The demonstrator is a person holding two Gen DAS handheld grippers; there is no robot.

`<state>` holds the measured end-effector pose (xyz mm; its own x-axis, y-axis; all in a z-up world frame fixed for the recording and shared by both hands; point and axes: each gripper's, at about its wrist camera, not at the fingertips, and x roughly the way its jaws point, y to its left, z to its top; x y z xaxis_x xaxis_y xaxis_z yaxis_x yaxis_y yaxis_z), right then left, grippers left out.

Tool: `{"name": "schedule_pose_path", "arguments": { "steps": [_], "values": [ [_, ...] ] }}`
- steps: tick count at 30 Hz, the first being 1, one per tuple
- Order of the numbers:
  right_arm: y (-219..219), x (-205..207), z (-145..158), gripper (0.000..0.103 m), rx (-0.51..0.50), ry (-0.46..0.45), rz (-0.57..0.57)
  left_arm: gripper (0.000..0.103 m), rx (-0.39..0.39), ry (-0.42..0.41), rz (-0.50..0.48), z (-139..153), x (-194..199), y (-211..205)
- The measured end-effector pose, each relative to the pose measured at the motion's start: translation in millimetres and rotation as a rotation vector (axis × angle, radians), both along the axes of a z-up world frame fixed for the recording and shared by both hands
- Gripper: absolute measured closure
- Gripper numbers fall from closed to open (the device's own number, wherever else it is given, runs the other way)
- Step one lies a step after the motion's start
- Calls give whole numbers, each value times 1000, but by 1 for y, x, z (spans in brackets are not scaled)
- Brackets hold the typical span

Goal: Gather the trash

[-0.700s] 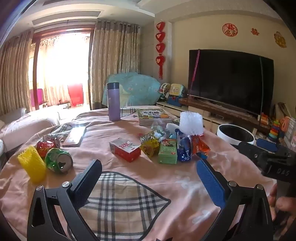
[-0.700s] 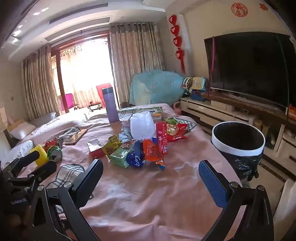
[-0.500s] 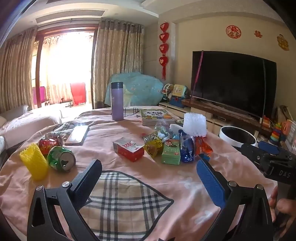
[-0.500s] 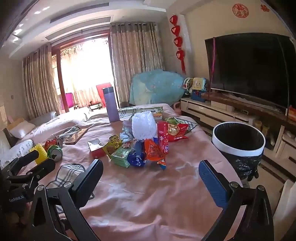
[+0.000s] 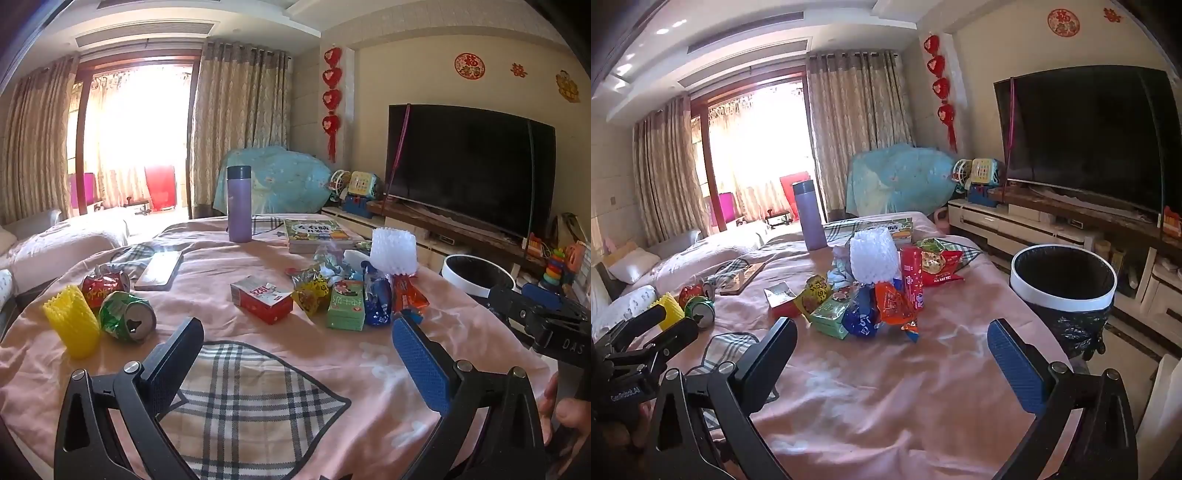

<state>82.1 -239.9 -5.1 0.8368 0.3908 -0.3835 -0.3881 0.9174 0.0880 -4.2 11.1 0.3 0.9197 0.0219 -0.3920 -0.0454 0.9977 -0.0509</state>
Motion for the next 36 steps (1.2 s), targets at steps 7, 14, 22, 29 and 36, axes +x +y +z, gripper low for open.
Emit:
{"name": "schedule_pose_path", "arguments": {
  "steps": [7, 14, 22, 29, 36],
  "values": [
    [0, -2, 0, 0, 4, -4, 3, 1, 11, -1, 4, 0, 0, 1],
    [1, -3, 0, 0, 7, -12, 8, 1, 10, 4, 6, 0, 2, 2],
    [0, -4, 1, 0, 9, -11, 9, 1, 15, 1, 6, -1, 0, 1],
    [0, -4, 0, 0, 13, -7, 9, 1, 13, 3, 4, -1, 0, 2],
    [0, -4, -1, 0, 16, -4, 10, 1, 20, 10, 2, -2, 4, 2]
  ]
}}
